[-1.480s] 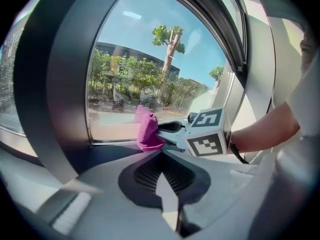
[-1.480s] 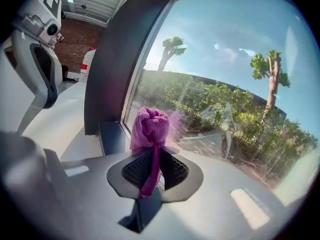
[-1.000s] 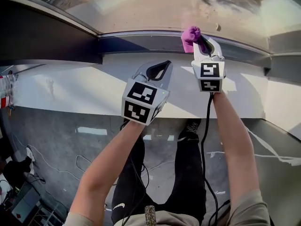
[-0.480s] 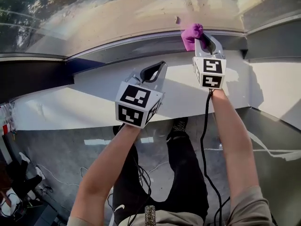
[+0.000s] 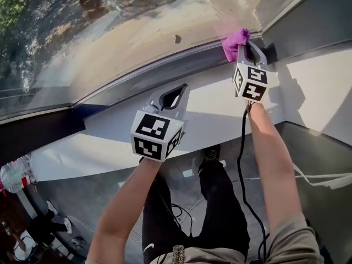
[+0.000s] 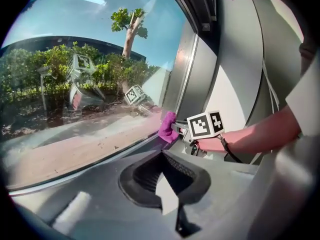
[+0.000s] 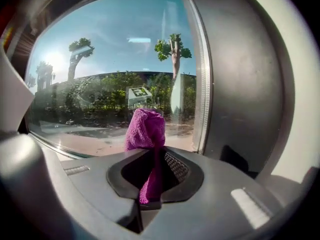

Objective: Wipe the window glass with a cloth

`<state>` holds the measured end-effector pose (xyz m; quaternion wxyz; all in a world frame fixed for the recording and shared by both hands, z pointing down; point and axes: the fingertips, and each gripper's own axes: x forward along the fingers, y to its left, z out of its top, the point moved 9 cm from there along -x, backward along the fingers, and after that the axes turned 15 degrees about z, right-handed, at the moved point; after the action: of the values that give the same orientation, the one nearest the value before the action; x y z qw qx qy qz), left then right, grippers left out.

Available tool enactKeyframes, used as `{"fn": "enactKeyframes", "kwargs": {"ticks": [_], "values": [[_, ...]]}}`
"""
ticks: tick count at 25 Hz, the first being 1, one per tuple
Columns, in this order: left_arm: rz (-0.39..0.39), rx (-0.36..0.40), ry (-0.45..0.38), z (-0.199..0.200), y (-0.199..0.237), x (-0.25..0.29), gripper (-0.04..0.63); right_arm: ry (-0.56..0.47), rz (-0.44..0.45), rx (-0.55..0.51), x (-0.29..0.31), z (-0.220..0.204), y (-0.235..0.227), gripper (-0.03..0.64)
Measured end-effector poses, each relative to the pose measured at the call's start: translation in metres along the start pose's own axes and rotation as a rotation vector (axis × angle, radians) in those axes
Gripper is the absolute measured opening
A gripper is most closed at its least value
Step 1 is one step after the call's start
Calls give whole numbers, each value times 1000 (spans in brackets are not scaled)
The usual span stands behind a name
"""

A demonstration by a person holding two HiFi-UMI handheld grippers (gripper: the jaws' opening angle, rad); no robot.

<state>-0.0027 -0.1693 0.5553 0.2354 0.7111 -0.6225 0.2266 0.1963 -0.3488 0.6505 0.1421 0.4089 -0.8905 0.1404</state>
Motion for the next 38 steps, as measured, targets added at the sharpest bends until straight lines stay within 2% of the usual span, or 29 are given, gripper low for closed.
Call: {"fn": "enactKeyframes", "kwargs": {"ticks": [4,12,19,24,27,32,35,38], "values": [[-27,9,12,18,-18,13,0,-21,-56,55,0,1,-30,63],[-115,96,6,46,-56,42,0,-75,-221,171,-3,-4,-65,63],[-181,140,-11,55,-71,47,1,-52,-408,143,-9,8,-56,61],[-198,150,-33,59,-51,27,0,-46,-528,145,-26,25,-36,61],[-200,150,-50,59,-40,17,0,-67,-526,144,-40,27,-25,61],[-219,157,-74,51,-36,3,0,-119,-423,135,-73,22,3,61],[-237,149,-97,49,-28,-30,0,-151,-362,108,-107,35,43,61],[-255,132,-142,56,-10,-73,1,-192,-299,71,-138,70,95,61]]}}
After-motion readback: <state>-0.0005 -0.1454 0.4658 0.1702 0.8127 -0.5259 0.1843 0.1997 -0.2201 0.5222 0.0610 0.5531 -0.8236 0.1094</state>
